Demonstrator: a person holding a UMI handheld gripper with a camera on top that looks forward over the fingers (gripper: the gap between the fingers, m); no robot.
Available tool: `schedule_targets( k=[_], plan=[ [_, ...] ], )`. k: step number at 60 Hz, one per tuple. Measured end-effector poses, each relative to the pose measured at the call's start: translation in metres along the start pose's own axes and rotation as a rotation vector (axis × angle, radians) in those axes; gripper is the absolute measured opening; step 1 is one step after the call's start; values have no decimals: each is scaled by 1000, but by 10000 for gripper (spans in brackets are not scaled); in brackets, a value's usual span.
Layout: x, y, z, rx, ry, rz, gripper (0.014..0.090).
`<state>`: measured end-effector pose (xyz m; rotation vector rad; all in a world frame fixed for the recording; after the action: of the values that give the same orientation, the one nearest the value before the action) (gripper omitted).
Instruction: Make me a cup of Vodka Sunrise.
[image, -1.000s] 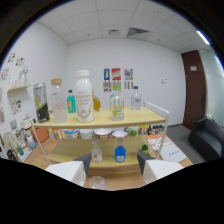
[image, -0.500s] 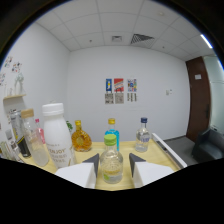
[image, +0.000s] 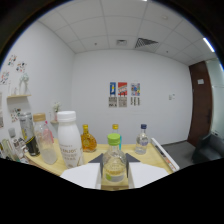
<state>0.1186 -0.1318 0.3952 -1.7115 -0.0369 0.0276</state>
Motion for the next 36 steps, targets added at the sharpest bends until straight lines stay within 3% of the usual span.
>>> schedule_targets(
  k=[14, 36],
  plan=[
    [1, 20, -58, 27, -22, 22, 353],
    [-12, 198, -67, -205, -13, 99, 353]
  ],
)
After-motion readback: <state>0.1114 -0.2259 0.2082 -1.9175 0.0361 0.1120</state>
